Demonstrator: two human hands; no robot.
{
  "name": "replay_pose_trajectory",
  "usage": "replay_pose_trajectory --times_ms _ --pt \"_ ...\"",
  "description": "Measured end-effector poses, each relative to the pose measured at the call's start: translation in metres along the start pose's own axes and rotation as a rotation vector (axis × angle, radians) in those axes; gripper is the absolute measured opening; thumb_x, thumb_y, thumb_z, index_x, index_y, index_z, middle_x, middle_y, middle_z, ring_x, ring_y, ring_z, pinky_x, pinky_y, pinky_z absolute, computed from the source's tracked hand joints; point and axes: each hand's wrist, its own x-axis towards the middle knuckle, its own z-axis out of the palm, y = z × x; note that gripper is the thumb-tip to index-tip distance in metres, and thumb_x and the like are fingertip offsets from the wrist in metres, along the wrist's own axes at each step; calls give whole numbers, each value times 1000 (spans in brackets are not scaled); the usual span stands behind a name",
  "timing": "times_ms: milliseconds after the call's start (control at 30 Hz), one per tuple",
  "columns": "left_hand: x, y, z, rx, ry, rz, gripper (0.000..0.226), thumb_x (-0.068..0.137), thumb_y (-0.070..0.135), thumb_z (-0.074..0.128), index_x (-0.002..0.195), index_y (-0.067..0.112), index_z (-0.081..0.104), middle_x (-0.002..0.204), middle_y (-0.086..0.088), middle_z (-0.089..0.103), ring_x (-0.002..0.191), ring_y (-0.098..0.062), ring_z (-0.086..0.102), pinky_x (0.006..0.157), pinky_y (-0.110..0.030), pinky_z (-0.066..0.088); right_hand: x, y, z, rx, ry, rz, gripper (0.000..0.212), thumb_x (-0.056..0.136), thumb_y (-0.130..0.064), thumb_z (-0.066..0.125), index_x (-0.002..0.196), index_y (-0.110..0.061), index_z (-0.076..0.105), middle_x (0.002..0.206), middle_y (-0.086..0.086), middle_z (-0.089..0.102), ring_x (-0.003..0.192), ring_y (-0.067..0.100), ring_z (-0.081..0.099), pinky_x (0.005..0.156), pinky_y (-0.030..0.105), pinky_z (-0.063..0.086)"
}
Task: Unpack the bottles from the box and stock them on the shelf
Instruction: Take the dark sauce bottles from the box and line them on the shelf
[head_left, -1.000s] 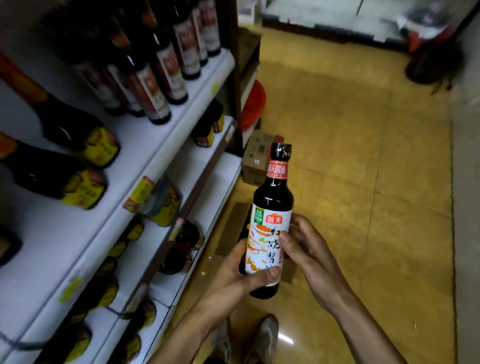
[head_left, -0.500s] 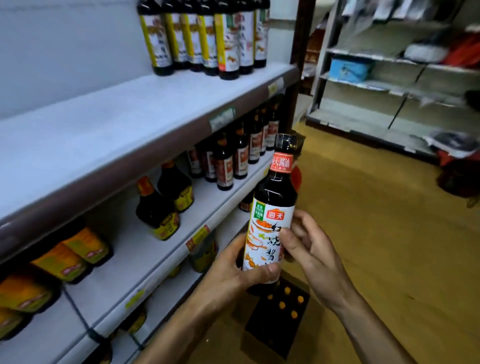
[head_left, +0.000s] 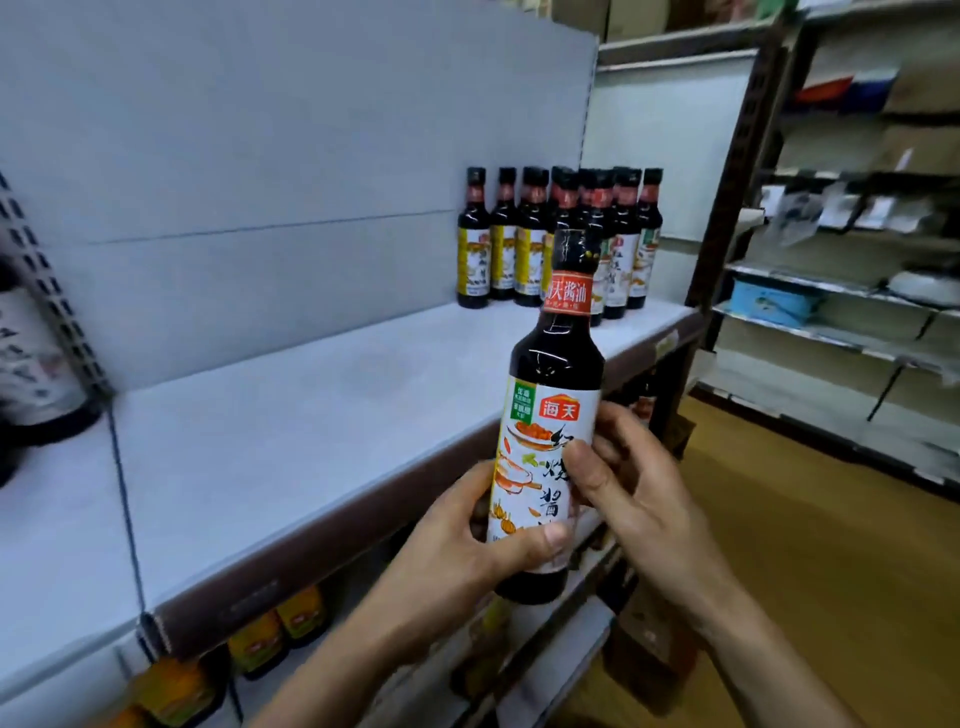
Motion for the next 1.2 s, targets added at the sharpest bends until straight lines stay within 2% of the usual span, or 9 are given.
replay_pose_trajectory --times_ms 100,167,233,267,400,600,800,933,1200 --pt "-4 11 -37 24 47 47 49 82 35 81 127 32 62 121 4 75 113 -15 71 100 -44 56 23 -18 32 10 -52 -66 41 88 -29 59 128 -22 55 110 -22 75 106 -2 71 83 15 56" --pt "-9 17 -59 22 71 61 51 84 36 81 130 29 60 124 -1 73 115 -22 70 102 -54 53 35 -23 53 -13 -87 -89 40 88 -33 60 128 -26 55 111 -20 76 106 0 72 84 17 58" --pt "-11 18 -64 7 88 66 50 86 31 81 132 27 60 126 -5 72 117 -28 69 103 -57 51 38 -29 59 -25 -110 -97 40 89 -35 60 128 -26 55 112 -14 77 106 5 73 86 21 59" --pt "-23 18 -93 4 143 69 49 88 28 80 132 26 60 126 -5 72 117 -28 69 104 -56 52 53 -31 90 -1 -158 -117 41 89 -35 60 128 -25 55 113 -12 77 107 6 73 86 22 59" --pt "-35 27 -121 51 210 72 43 89 26 78 128 27 61 120 2 75 112 -17 72 100 -40 57 69 -31 122 26 -216 -124 43 88 -36 60 129 -24 55 112 -9 78 108 10 73 91 30 60" --pt "-49 29 -165 127 338 41 58 80 45 79 133 34 57 127 10 71 119 -11 67 108 -43 51 95 -33 169 39 -323 -130 45 87 -39 61 130 -28 54 111 -17 77 107 3 72 92 25 59" --pt "-69 30 -207 114 491 -20 56 86 34 79 136 35 54 127 13 71 120 -7 66 111 -42 49 118 -32 223 75 -502 -120 48 81 -37 70 125 -34 54 111 -21 76 105 -1 72 78 14 57" --pt "-76 27 -224 110 553 -56 54 89 27 78 137 32 54 129 12 70 122 -8 66 112 -42 48 134 -26 251 44 -563 -83 52 81 -27 81 125 -34 54 112 -15 77 100 2 74 84 22 61" --pt "-80 18 -252 165 613 -85 54 91 18 76 138 29 53 129 11 71 120 -6 66 108 -31 51 159 -13 288 -27 -678 -107 62 76 -35 87 125 -36 49 118 -11 75 105 5 73 93 38 61"
